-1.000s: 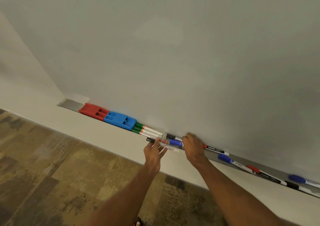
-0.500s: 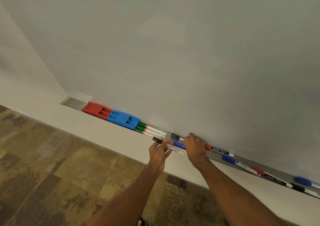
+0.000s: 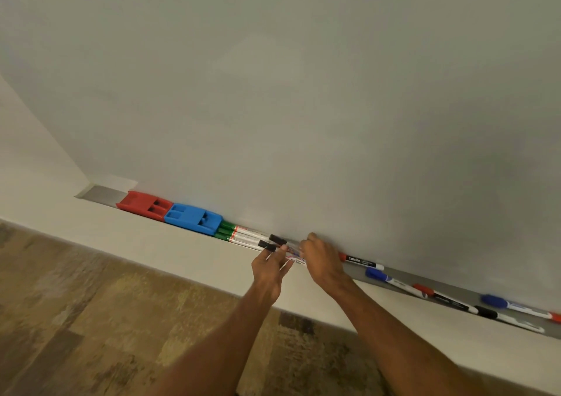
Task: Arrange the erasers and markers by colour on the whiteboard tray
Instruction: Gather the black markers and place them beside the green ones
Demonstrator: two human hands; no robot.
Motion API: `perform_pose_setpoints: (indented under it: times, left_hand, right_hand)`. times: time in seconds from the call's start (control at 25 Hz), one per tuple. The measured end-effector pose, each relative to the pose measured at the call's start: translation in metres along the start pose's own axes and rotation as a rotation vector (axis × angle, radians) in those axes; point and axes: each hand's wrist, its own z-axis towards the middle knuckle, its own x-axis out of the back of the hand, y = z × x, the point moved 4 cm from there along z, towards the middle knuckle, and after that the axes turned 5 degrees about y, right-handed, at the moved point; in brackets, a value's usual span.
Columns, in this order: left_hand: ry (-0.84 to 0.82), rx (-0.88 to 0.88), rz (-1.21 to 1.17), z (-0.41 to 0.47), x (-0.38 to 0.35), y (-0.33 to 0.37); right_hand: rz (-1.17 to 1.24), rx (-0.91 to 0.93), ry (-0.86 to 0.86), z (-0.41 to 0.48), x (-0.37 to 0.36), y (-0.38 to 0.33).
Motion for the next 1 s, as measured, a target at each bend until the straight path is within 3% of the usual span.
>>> perform_pose_setpoints:
  times: [0.52,1.0]
  left_hand:
    - [-0.043,-0.019,0.101,-0.011,-0.036,-0.029]
    - [0.002,0.079,0.012,-0.034,-0.093,-0.095]
  right_hand:
    - [0.182,-0.031,0.044,-0.03,0.002,0.049]
    - [0.192,-0.229,0.106,-0.096,-0.001,0.181]
